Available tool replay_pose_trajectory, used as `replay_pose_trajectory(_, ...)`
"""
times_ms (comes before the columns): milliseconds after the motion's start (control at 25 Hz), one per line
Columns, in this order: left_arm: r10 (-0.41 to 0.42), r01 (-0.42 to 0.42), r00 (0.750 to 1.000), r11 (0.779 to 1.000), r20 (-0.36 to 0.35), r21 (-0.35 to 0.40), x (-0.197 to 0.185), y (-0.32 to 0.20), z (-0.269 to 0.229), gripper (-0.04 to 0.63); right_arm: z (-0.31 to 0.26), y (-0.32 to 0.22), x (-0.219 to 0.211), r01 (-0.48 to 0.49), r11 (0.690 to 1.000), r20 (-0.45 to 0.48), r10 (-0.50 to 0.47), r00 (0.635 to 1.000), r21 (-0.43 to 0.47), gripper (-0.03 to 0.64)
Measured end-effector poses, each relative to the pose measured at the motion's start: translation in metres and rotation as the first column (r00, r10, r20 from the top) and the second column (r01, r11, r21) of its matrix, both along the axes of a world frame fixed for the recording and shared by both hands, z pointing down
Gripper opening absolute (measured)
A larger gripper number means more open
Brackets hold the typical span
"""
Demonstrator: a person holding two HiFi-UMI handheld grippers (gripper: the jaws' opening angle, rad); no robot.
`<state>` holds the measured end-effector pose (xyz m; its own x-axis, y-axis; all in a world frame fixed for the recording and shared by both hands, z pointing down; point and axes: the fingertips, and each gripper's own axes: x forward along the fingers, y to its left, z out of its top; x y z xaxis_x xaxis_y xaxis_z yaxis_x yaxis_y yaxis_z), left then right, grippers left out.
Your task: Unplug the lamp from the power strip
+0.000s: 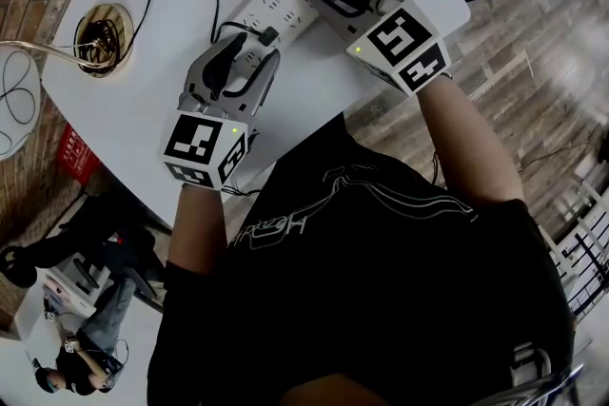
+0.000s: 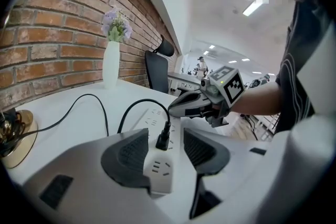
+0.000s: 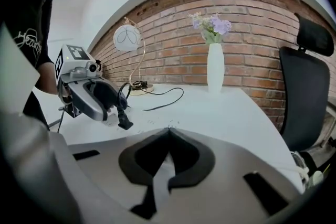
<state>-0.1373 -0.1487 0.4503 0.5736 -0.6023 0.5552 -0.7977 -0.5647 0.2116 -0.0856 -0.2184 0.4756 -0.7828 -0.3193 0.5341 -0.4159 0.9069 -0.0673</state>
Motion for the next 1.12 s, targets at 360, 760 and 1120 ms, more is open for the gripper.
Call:
replay_pose_trajectory(360,0.087,-0.116,0.968,0.987,0.234,0.112,0.011,-0.011,0.01,0.172,-0.001,-0.001,0.0,0.007,1.0,0.053,-0.007,0.999,0.005,-0.005)
replay_pose_trajectory(760,0.109,-0.148,0.954,0.981,0.279,0.123,0.015,-0.014,0.013,0.054,-0.001,0.001,0.002,-0.004,1.0,0.07,0.004,0.998,0.007,-0.005)
replay_pose_trajectory(1120,0.122,-0.152,0.958,0.983,0.258,0.102,0.015,-0.014,0.013,0.044,-0.001,0.001,0.002,-0.015,1.0,0.066,0.013,0.998,0.027,-0.005)
